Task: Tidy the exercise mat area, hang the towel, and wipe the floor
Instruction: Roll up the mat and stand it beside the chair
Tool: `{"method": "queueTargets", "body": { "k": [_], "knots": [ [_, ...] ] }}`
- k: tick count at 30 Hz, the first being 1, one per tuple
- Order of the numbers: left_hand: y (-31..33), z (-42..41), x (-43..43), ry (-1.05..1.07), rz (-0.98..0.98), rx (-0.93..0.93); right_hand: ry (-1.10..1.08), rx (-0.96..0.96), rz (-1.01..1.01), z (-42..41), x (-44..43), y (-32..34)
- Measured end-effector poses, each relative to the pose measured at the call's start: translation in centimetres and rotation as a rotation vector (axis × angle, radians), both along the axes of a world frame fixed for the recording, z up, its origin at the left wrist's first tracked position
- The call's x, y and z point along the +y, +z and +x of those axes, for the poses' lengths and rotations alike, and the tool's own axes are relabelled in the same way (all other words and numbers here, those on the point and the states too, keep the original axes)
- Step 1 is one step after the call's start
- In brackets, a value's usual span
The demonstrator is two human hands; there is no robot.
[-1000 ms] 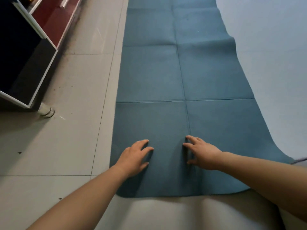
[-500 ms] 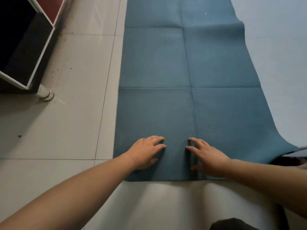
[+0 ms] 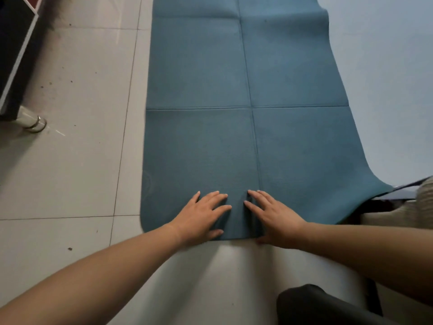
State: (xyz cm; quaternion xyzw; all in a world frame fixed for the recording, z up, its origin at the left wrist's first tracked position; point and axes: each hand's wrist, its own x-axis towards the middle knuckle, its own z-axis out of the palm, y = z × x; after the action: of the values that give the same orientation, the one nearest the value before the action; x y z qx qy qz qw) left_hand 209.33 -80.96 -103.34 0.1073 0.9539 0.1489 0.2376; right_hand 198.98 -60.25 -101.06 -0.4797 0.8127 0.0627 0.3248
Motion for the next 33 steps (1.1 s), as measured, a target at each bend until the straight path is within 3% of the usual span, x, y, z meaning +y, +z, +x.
{"method": "queueTargets", "body": {
  "k": [4, 8, 17, 25, 30, 33],
  "knots": [
    [-0.1, 0.2, 0.2, 0.057, 0.070, 0.058, -0.005, -0.026, -0.013, -0.1, -0.1, 0.6],
    [0.8, -0.2, 0.2, 0.069, 0.096, -0.012, -0.121, -0.106, -0.101, -0.8, 0.6, 1.9],
    [4.5, -2.2, -1.3, 0.149, 0.334, 0.029, -0.331, -0.045, -0.311, -4.7, 0.5, 5.4],
    [7.8, -5.5, -2.8, 0.138, 0.275, 0.048, -0.341, -0.017, -0.348, -6.4, -0.4, 6.8],
    [8.9, -7.0, -5.8, 0.274, 0.258, 0.130, -0.371, 0.077, -0.376, -7.4, -3.1, 9.1],
    [9.6, -7.9, -7.1, 0.419, 0.246, 0.162, -0.248, 0.274, -0.265, -9.3, -5.1, 11.3]
  ]
}}
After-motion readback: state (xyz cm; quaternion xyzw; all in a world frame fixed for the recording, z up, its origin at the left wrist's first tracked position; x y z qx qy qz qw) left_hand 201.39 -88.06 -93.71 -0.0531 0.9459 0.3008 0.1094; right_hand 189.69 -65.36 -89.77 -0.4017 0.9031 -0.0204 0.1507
